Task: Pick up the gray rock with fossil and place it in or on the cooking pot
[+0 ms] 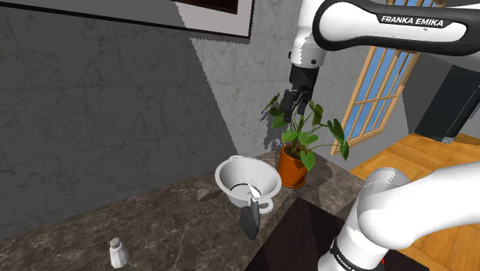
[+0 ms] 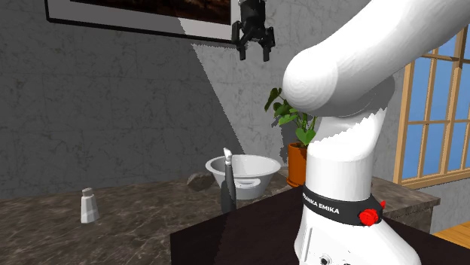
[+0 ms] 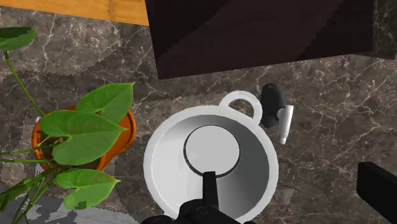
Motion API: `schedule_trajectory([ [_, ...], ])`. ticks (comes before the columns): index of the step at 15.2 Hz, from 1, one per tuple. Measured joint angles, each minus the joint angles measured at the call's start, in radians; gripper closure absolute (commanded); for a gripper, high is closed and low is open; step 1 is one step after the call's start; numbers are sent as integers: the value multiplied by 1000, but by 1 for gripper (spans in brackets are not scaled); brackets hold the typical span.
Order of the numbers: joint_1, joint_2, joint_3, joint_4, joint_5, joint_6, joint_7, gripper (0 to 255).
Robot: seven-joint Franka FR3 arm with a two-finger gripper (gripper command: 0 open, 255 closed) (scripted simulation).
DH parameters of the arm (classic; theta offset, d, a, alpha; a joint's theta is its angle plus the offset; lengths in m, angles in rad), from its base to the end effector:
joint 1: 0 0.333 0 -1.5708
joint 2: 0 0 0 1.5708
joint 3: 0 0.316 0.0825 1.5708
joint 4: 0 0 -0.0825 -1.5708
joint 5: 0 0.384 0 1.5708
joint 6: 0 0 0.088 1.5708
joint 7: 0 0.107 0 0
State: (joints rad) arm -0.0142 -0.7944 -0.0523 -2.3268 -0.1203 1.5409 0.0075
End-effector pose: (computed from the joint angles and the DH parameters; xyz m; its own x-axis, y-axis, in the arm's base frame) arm 0.3004 -0.0386 0.6041 0.9980 -0.0622 0.0085 -0.0627 -0.9946 0.0827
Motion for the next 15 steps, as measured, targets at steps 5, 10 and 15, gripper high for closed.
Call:
schedule_trajectory([
  [5, 17, 72, 10, -38, -20, 90, -16, 0],
  [10, 40, 217, 28, -63, -56, 231, -37, 0],
  [15, 52, 379, 40, -66, -106, 368, -59, 0],
])
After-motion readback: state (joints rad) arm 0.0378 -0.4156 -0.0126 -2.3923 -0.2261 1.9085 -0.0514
